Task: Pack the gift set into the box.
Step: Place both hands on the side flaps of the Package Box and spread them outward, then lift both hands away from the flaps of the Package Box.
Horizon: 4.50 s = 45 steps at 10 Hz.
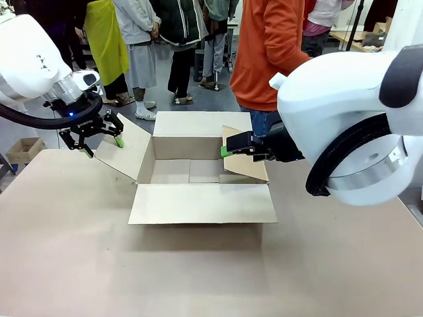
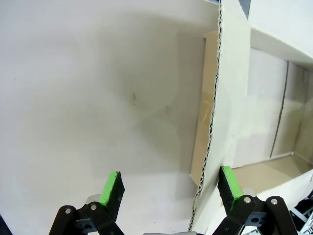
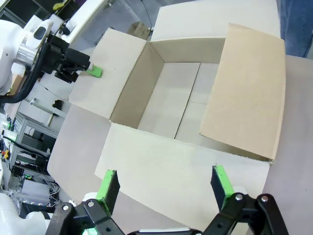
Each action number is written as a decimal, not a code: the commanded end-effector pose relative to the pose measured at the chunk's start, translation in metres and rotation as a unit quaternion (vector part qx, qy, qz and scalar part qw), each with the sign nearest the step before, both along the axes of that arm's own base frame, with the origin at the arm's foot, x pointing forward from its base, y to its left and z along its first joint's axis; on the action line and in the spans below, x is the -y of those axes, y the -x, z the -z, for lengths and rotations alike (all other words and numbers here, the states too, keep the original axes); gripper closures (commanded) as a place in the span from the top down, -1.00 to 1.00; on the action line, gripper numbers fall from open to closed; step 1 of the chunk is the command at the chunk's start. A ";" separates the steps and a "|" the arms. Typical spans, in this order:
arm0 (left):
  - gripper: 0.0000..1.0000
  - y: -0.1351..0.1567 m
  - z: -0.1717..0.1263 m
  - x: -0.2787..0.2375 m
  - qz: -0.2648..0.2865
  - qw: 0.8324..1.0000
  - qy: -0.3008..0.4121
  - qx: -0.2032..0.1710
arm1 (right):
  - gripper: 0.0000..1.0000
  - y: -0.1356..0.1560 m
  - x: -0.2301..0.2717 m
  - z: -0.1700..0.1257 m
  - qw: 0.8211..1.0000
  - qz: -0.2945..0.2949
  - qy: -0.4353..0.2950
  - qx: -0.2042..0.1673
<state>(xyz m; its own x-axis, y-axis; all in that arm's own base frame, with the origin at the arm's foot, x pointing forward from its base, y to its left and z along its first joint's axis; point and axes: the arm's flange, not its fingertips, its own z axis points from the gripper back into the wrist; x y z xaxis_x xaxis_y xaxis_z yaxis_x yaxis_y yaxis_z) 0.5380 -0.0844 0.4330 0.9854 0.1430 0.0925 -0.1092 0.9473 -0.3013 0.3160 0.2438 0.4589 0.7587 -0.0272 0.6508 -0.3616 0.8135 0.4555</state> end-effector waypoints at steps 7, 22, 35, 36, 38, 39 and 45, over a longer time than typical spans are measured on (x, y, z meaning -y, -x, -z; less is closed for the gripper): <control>1.00 -0.001 -0.004 0.002 -0.008 1.000 -0.010 -0.002 | 1.00 -0.083 -0.056 0.016 0.978 -0.011 0.191 -0.084; 1.00 -0.001 -0.004 0.002 -0.008 1.000 -0.010 -0.002 | 1.00 -0.225 -0.137 0.052 0.833 0.210 0.483 -0.168; 1.00 -0.001 -0.004 0.002 -0.008 1.000 -0.010 -0.002 | 1.00 -0.201 0.086 0.043 0.898 0.301 0.203 -0.247; 1.00 -0.001 -0.004 0.002 -0.008 1.000 -0.010 -0.002 | 1.00 -0.210 0.055 0.012 0.868 0.324 0.300 -0.230; 1.00 -0.001 -0.004 0.002 -0.008 1.000 -0.010 -0.002 | 1.00 -0.210 0.055 0.012 0.868 0.324 0.300 -0.230; 1.00 -0.001 -0.004 0.002 -0.008 1.000 -0.010 -0.002 | 1.00 -0.210 0.055 0.012 0.868 0.324 0.300 -0.230; 1.00 -0.001 -0.004 0.002 -0.008 1.000 -0.010 -0.002 | 1.00 -0.210 0.055 0.012 0.868 0.324 0.300 -0.230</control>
